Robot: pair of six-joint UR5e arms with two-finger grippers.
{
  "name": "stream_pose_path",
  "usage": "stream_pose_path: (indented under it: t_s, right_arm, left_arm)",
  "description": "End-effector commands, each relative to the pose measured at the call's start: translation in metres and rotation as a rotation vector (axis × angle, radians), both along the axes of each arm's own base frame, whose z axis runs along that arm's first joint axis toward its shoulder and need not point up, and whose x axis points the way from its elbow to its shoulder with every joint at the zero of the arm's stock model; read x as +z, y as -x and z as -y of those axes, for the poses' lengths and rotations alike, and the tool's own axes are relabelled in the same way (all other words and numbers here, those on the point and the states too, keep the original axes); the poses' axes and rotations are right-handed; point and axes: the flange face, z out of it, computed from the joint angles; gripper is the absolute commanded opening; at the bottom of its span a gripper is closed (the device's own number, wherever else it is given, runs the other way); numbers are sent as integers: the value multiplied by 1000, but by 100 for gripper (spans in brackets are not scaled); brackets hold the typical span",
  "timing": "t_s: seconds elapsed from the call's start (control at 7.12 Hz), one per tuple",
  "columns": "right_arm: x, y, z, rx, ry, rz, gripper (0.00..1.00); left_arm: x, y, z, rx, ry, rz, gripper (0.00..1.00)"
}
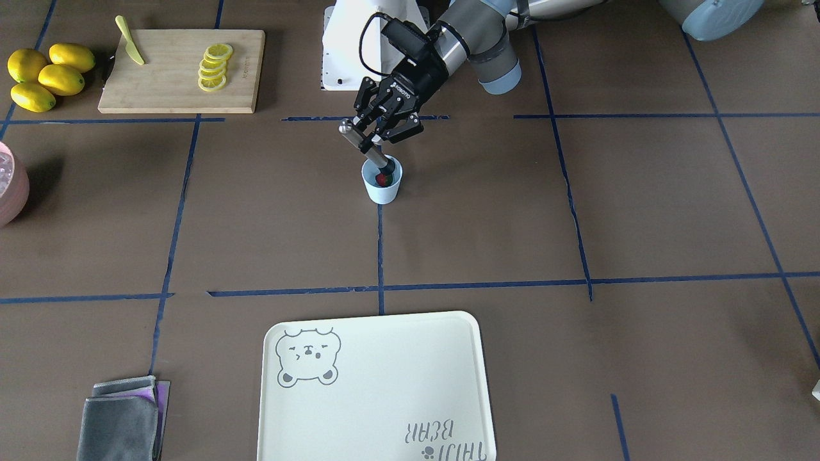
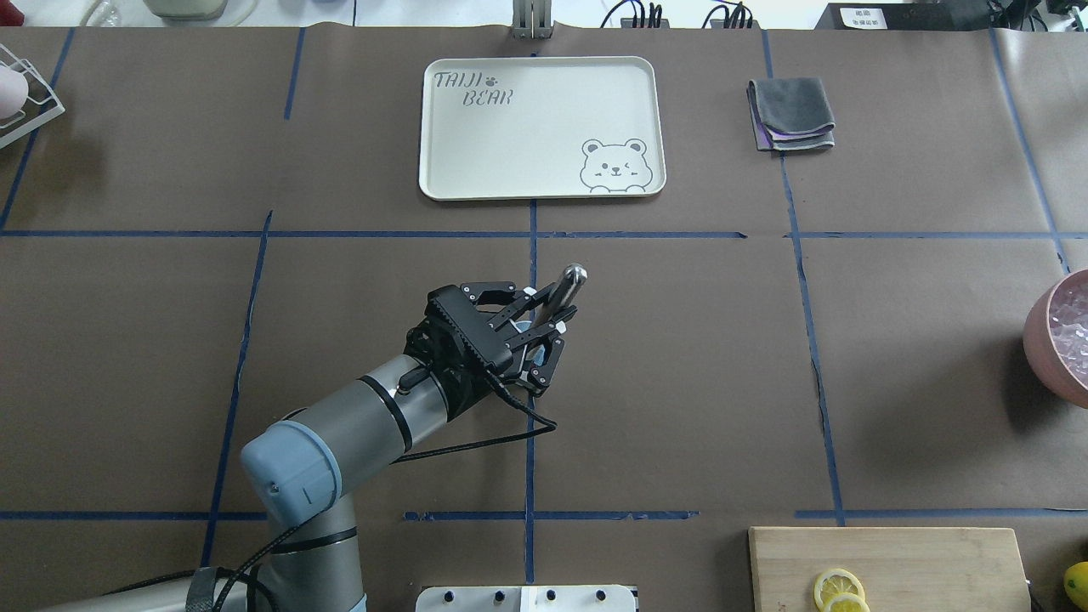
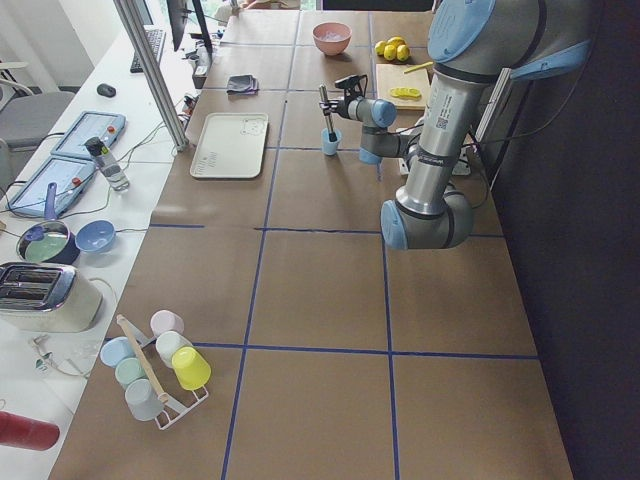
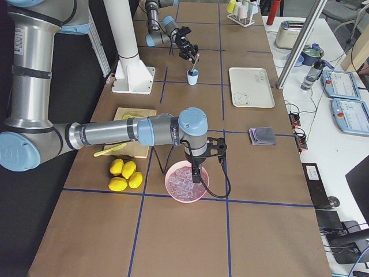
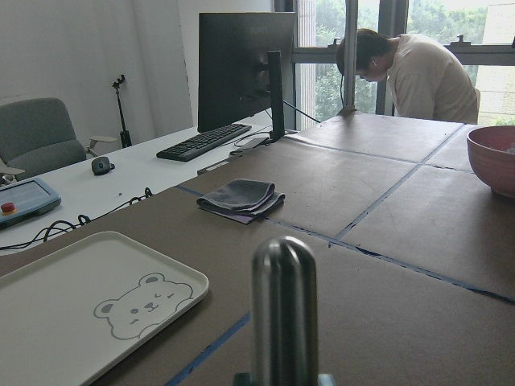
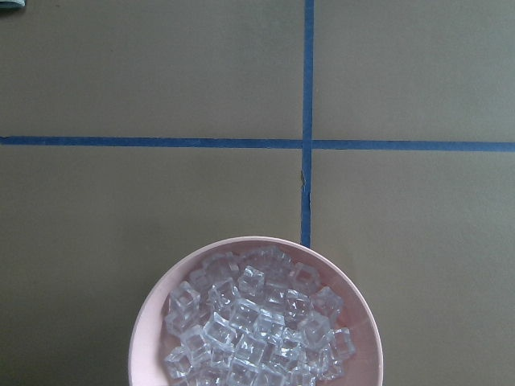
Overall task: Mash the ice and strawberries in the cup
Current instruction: 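Press the muddler down onto the ice and strawberry in the cup, then lift the muddler out of the cup and carry it back with the left gripper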
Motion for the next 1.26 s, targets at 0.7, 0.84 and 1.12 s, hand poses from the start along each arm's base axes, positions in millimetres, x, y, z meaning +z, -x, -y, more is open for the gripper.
stream_pose_path:
  t_s: [0.7,0.84,1.12]
  right_arm:
    - [5,0,-2,0,11,-3,100]
    - [6,0,-4,0,13,-3,100]
    - [7,0,-5,0,14,-3,100]
  left_arm:
    - [-52,70,44,-98,60,183,0]
    - [-39,68,62,-125,105,304,0]
    - [21,84,86,-169,165,510,0]
